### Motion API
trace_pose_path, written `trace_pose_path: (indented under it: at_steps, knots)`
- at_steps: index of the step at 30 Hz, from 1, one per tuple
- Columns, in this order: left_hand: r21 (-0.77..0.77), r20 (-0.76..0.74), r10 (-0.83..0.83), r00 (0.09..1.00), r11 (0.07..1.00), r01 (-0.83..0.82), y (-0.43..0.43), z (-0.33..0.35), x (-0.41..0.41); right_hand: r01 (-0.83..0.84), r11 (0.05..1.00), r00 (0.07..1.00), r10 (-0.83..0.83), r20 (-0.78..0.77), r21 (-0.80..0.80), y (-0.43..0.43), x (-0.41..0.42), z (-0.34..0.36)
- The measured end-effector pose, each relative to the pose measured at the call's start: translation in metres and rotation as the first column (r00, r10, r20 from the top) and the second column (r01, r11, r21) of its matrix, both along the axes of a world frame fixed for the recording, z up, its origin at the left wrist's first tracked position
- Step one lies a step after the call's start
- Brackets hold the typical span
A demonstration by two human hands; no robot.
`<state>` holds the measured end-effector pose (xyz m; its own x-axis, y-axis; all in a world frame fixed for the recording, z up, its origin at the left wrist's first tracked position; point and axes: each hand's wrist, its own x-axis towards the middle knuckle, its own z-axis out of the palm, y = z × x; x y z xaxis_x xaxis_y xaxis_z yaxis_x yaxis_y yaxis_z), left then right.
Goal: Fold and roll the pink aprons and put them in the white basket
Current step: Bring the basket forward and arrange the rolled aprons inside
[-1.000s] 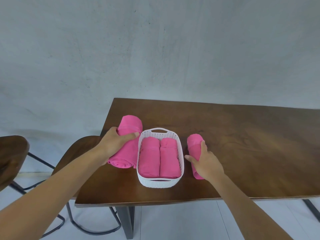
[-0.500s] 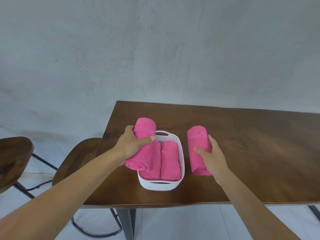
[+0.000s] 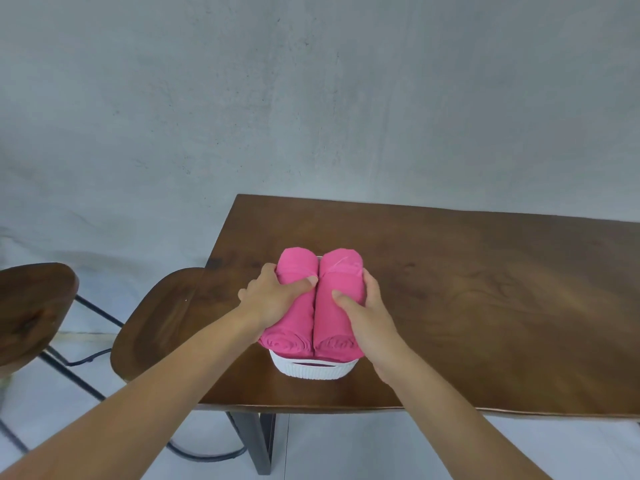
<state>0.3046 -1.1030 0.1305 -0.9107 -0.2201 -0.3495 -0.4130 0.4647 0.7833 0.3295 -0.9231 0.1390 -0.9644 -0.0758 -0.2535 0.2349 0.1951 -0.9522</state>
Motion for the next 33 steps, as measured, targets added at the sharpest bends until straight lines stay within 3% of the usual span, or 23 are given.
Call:
trace_pose_path:
  at_steps: [2,5,6,9,12,20,33]
  knots:
    - [-0.149,-0.029,0.027,0.999,0.988,-0.031,0.005,0.001,0.001,-0.025,0.980,0.999,0.034,-0.042,0.197,-0.001,-0.001,-0.002]
    - [-0.071,-0.002,-0.004,1.000,0.997,0.004,0.006,0.001,0.000,-0.004,0.887,0.992,0.061,-0.107,0.463,0.003,-0.008,-0.007]
    - [-0.017,0.007,-0.013,1.000,1.000,0.013,0.005,0.001,0.001,-0.020,0.893,0.993,0.071,-0.097,0.450,0.004,-0.009,-0.009]
    - [0.126,-0.050,-0.078,0.996,0.988,0.084,0.008,-0.003,0.005,-0.086,0.982,0.995,0.095,-0.044,0.166,0.003,-0.010,-0.020]
    - [0.104,-0.135,-0.120,0.984,0.985,0.135,0.014,-0.005,0.006,-0.103,0.992,0.993,0.106,-0.045,0.073,0.004,-0.012,-0.027]
    - [0.049,-0.138,-0.048,0.989,0.997,0.055,0.005,-0.019,-0.017,-0.154,0.986,0.988,0.154,0.004,0.067,-0.005,-0.041,-0.034]
    - [-0.147,-0.037,0.016,0.999,0.989,-0.021,-0.069,-0.026,-0.143,-0.213,0.974,0.976,0.208,0.070,0.074,-0.080,-0.167,-0.026]
